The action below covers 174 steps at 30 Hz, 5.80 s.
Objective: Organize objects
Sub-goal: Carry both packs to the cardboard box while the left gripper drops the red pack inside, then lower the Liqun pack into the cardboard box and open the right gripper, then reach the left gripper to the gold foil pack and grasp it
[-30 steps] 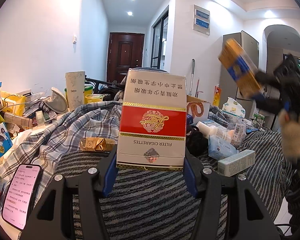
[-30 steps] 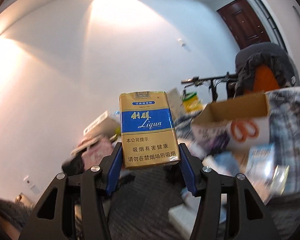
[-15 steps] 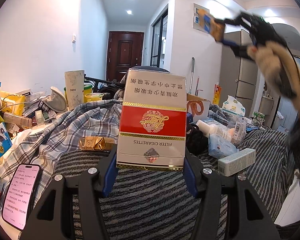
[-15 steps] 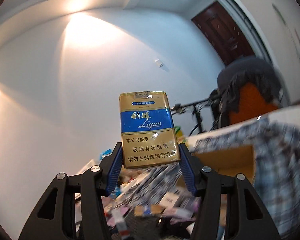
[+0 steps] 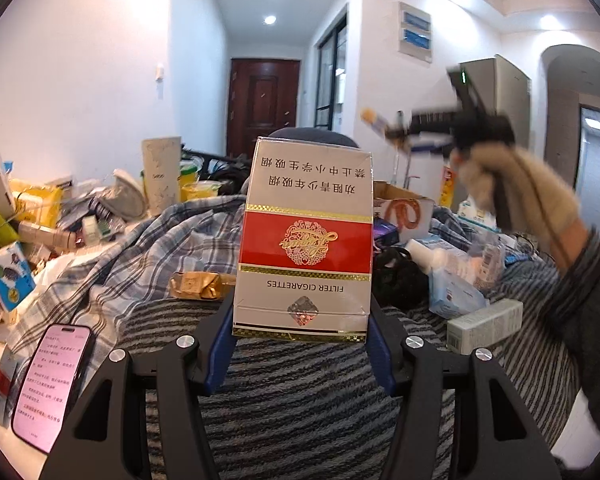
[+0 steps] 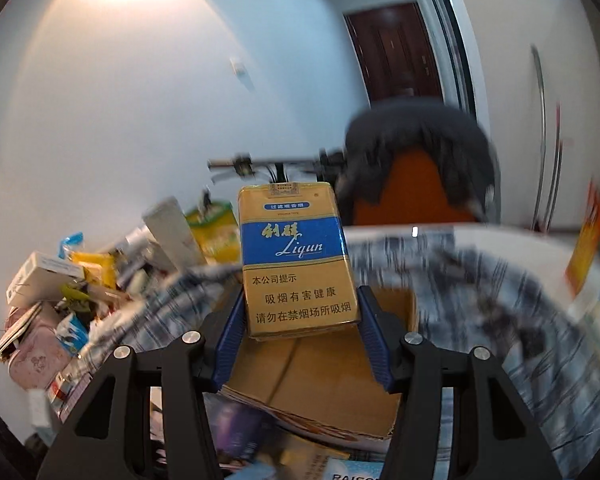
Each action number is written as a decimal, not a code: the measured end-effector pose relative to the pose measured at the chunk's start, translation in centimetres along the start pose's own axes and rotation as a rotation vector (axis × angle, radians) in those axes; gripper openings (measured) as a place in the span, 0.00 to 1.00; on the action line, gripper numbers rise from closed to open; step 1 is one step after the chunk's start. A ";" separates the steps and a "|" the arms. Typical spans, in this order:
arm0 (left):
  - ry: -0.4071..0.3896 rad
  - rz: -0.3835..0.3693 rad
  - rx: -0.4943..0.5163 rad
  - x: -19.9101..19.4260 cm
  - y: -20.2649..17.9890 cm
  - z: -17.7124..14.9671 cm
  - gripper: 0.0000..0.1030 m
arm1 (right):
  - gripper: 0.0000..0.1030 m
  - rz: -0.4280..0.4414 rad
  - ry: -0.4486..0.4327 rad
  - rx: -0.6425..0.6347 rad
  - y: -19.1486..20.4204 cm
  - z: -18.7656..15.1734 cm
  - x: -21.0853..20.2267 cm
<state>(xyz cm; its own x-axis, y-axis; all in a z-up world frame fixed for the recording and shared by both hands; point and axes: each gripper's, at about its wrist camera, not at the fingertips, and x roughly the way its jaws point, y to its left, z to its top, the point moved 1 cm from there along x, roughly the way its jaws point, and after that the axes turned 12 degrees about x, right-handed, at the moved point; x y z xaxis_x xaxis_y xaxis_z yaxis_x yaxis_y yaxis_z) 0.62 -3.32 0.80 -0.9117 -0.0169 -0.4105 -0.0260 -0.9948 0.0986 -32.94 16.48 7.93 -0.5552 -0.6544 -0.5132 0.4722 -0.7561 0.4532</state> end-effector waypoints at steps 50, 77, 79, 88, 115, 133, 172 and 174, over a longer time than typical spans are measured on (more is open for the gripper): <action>0.345 -0.152 -0.245 25.4 1.5 14.6 0.82 | 0.51 0.021 0.025 0.137 -3.5 -1.9 0.9; 0.054 -0.028 -0.149 19.1 2.5 15.9 1.00 | 0.59 -0.033 0.036 0.110 -3.5 -2.3 1.3; 0.060 -0.030 -0.152 19.3 2.6 15.8 1.00 | 0.74 -0.035 0.044 0.132 -3.7 -2.2 1.5; 0.068 -0.038 -0.178 19.4 3.0 15.6 1.00 | 0.92 0.003 0.006 0.159 -3.9 -1.9 0.6; 0.059 -0.081 -0.187 13.7 3.7 14.3 1.00 | 0.99 0.017 -0.022 0.147 -4.0 -1.6 -0.2; 0.255 -0.119 -0.104 8.7 10.4 4.5 1.00 | 0.99 -0.005 -0.011 0.141 -3.9 -1.7 0.4; 0.179 -0.095 0.001 7.5 8.8 2.9 0.52 | 0.99 0.001 -0.027 0.162 -4.4 -1.6 -0.2; 0.105 -0.055 0.044 5.9 7.8 3.8 0.52 | 0.99 0.000 -0.028 0.161 -4.5 -1.5 -0.2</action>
<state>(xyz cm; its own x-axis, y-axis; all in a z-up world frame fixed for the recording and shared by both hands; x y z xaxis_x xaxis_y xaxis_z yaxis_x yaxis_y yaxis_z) -6.53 -10.85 2.57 -0.8607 0.0246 -0.5086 -0.0945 -0.9892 0.1120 -33.90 19.93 4.88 -0.5748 -0.6524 -0.4939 0.3574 -0.7432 0.5657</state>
